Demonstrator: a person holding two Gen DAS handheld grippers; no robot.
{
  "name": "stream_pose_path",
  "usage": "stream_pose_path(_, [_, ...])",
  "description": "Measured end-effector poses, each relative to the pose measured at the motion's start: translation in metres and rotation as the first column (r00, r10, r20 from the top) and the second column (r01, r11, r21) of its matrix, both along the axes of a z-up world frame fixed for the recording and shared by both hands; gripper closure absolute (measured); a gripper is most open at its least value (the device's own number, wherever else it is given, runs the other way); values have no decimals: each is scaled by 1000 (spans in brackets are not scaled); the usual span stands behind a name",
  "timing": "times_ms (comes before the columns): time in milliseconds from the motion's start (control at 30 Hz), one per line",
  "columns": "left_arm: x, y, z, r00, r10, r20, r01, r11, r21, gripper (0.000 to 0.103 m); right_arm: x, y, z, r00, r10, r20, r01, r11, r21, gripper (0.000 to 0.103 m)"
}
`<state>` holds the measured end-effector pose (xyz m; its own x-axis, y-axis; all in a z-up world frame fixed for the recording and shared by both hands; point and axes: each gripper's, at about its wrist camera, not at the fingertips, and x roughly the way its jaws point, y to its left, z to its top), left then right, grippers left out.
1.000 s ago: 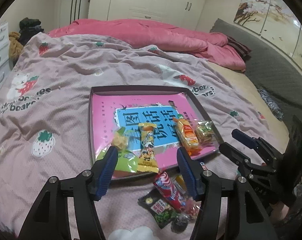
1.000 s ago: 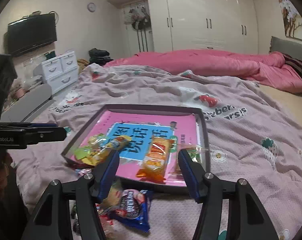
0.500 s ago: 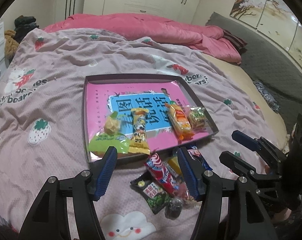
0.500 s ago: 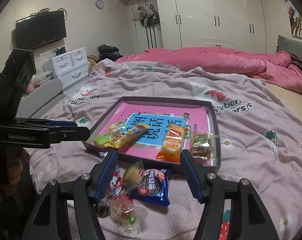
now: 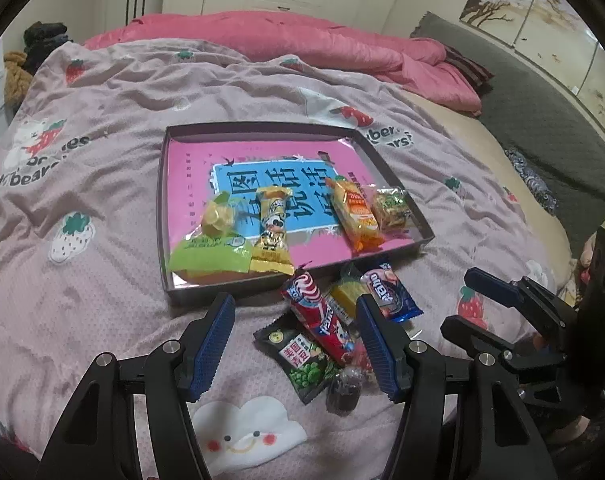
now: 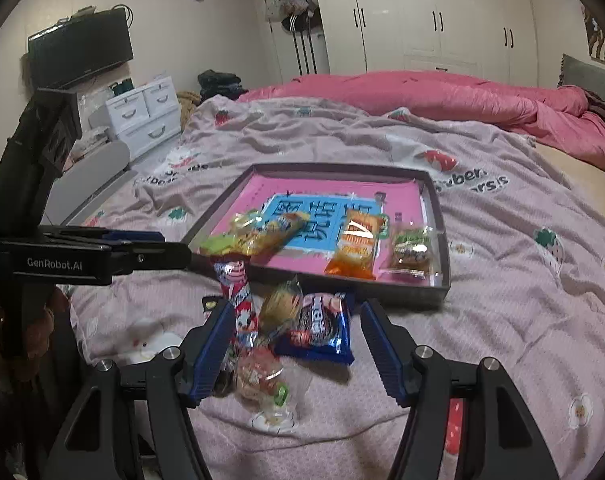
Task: Organize snacks
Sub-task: 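Withdraw both open grippers from the tray toward the remaining snack pile, then grasp red candy stick with left gripper while right grasps clear candy bag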
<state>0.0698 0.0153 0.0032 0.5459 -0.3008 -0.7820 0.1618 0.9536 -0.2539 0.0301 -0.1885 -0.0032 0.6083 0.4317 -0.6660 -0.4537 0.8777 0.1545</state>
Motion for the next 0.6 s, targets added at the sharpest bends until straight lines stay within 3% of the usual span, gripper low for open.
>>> stream_pose_path(600, [-1, -6, -15, 999, -22, -50, 23, 1000, 20, 38, 1, 16, -40, 980, 51, -195, -61, 997, -46, 38])
